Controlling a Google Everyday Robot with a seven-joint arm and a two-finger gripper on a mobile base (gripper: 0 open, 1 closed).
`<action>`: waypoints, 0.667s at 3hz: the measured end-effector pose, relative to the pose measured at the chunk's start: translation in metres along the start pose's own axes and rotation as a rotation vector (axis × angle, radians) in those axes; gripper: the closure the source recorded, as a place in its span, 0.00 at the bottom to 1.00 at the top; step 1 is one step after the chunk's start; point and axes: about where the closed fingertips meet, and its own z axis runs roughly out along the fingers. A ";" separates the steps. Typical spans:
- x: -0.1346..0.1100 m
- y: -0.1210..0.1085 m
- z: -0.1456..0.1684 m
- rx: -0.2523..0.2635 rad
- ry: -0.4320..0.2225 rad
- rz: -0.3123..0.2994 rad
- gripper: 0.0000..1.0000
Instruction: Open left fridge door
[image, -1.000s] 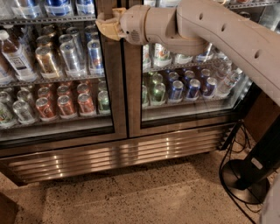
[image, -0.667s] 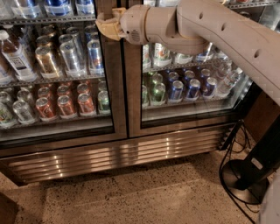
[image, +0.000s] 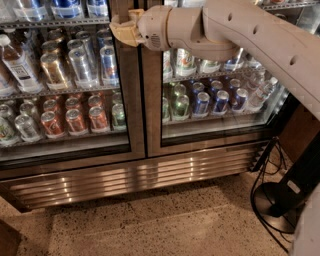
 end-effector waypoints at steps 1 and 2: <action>-0.001 0.001 0.000 -0.015 0.002 0.005 1.00; -0.001 0.001 0.000 -0.015 0.002 0.005 1.00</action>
Offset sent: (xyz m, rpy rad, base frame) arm -0.2719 0.1518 -0.1467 -0.2566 0.1427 1.5247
